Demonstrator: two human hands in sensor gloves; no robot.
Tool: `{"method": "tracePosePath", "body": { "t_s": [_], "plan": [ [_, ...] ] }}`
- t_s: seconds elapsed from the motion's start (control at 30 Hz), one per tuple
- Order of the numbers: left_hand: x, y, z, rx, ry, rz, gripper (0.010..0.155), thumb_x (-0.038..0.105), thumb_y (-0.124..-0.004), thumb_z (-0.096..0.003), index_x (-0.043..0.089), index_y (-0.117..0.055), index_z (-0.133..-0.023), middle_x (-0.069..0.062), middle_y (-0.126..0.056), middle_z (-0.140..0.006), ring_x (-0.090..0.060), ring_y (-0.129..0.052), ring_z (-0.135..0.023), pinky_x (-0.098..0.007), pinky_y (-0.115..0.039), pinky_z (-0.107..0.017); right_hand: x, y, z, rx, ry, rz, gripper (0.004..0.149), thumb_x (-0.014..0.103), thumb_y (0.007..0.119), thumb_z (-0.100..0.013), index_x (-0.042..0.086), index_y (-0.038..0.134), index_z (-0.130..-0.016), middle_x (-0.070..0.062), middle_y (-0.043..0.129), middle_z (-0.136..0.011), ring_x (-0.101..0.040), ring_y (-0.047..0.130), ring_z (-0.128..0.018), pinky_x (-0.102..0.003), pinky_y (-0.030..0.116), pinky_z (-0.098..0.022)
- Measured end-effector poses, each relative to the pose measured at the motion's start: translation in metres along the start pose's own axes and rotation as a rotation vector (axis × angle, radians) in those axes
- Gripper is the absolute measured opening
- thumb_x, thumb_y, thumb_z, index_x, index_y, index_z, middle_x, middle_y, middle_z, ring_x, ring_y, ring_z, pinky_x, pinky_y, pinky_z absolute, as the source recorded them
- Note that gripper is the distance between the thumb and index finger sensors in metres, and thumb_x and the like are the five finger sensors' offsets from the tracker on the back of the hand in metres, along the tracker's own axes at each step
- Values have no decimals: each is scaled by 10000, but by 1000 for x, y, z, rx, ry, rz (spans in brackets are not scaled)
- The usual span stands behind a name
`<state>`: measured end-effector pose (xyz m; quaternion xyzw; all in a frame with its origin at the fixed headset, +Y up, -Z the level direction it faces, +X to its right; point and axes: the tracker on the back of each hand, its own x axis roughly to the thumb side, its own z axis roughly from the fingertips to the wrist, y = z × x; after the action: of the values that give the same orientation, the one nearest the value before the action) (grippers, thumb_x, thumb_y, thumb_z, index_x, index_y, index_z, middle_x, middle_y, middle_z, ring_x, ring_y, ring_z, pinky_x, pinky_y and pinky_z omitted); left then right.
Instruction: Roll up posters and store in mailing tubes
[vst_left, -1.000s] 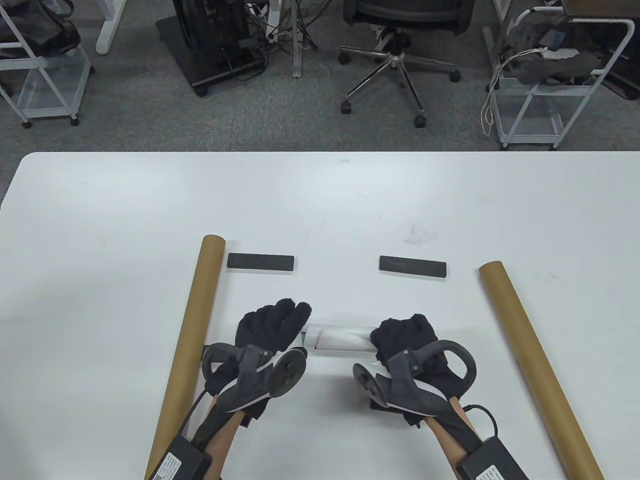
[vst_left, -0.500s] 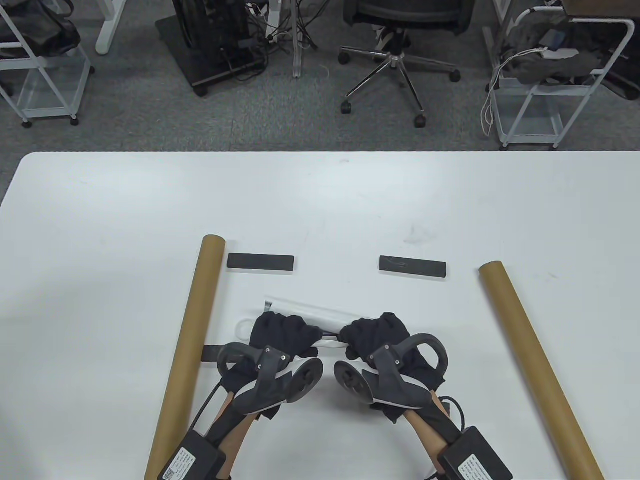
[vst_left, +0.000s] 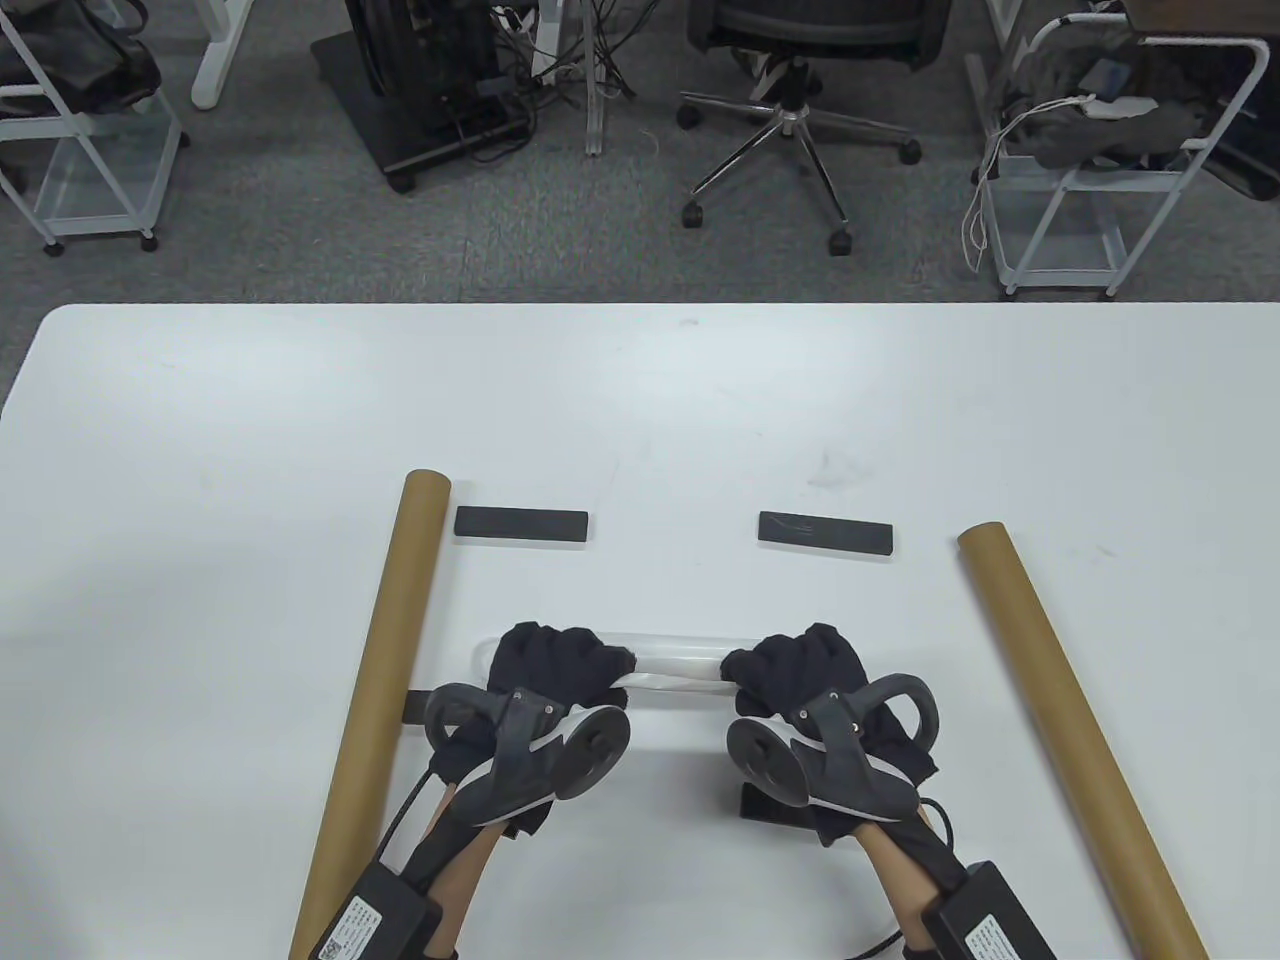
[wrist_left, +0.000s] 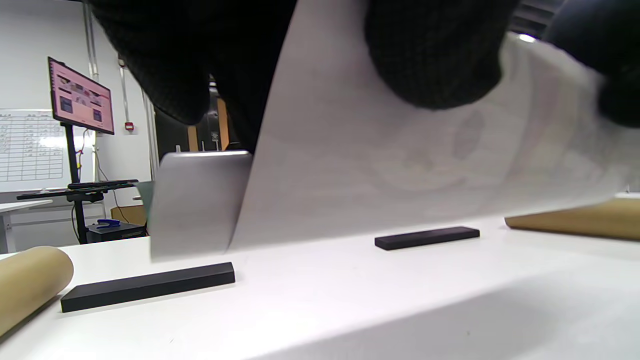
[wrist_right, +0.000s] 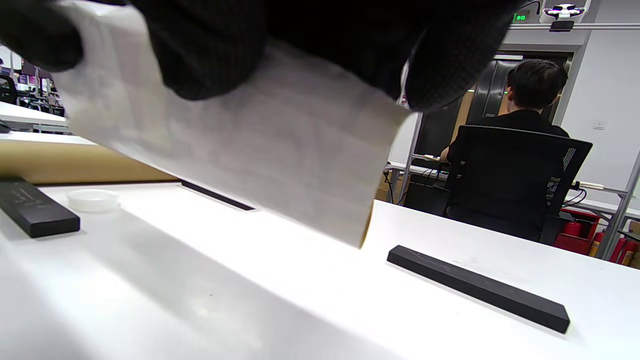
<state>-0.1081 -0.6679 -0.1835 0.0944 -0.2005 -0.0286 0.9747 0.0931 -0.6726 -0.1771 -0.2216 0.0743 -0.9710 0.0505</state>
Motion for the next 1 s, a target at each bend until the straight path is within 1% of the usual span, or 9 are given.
{"method": "tracePosePath", "body": {
  "t_s": [0.07, 0.1, 0.13, 0.2, 0.33, 0.43, 0.53, 0.83, 1.0],
  "plan": [
    [3, -1, 1, -7, -17, -36, 465, 455, -775, -445, 394, -782, -906, 122, -921, -881, -159, -988, -779, -498, -754, -759, 2, 2, -1, 2, -1, 5, 405, 330, 763, -463, 250, 723, -858, 8, 892, -774, -249, 967, -648, -593, 715, -671],
    [5, -1, 1, -14, -31, -49, 540, 461, -777, -442, 378, -732, -974, 110, -908, -913, -164, -979, -795, -501, -751, -763, 3, 2, -2, 6, -1, 2, 403, 329, 762, -464, 252, 725, -857, 8, 896, -775, -250, 970, -653, -592, 717, -671],
    [7, -1, 2, -18, -46, -54, 585, 463, -779, -439, 378, -691, -1011, 105, -902, -927, -165, -976, -802, -501, -749, -765, 4, 3, -3, 6, -4, -5, 402, 327, 760, -465, 248, 728, -857, 6, 900, -779, -251, 976, -661, -590, 721, -667],
    [10, -2, 2, -18, -66, -61, 615, 464, -778, -439, 401, -647, -1037, 105, -902, -934, -164, -975, -807, -501, -747, -768, 6, 4, -5, 5, -6, -10, 397, 324, 760, -464, 248, 737, -852, 5, 910, -779, -253, 986, -670, -585, 727, -665],
    [15, -2, 0, -2, -87, -153, 547, 461, -767, -445, 399, -709, -984, 132, -930, -889, -138, -1001, -770, -488, -759, -764, 11, 3, -8, -2, -27, 13, 398, 328, 745, -468, 244, 737, -856, 6, 926, -788, -251, 1003, -687, -574, 738, -662],
    [15, -1, 0, -12, -84, -175, 467, 466, -763, -446, 398, -770, -907, 128, -934, -883, -146, -1000, -772, -493, -758, -762, 11, 1, -8, -13, -28, -2, 398, 328, 740, -470, 240, 734, -859, 4, 925, -786, -252, 1002, -683, -575, 738, -660],
    [15, 0, 1, -14, -77, -172, 441, 466, -768, -443, 397, -793, -878, 125, -932, -878, -151, -993, -773, -493, -757, -761, 12, 0, -6, -17, -32, -5, 399, 329, 739, -470, 240, 732, -859, 5, 923, -779, -249, 996, -678, -581, 732, -662],
    [15, -1, 0, -15, -87, -221, 432, 469, -779, -435, 399, -827, -859, 118, -926, -866, -149, -986, -749, -495, -760, -759, 17, 1, -12, 20, -21, -9, 397, 328, 739, -473, 244, 730, -861, 5, 917, -785, -252, 990, -682, -590, 721, -668],
    [8, -2, 1, -23, -73, -202, 465, 462, -771, -443, 383, -798, -901, 110, -929, -859, -144, -992, -730, -494, -768, -752, 21, -1, -13, 9, -34, 11, 396, 329, 739, -471, 246, 732, -859, 6, 922, -779, -246, 1000, -667, -588, 729, -664]
  ]
}}
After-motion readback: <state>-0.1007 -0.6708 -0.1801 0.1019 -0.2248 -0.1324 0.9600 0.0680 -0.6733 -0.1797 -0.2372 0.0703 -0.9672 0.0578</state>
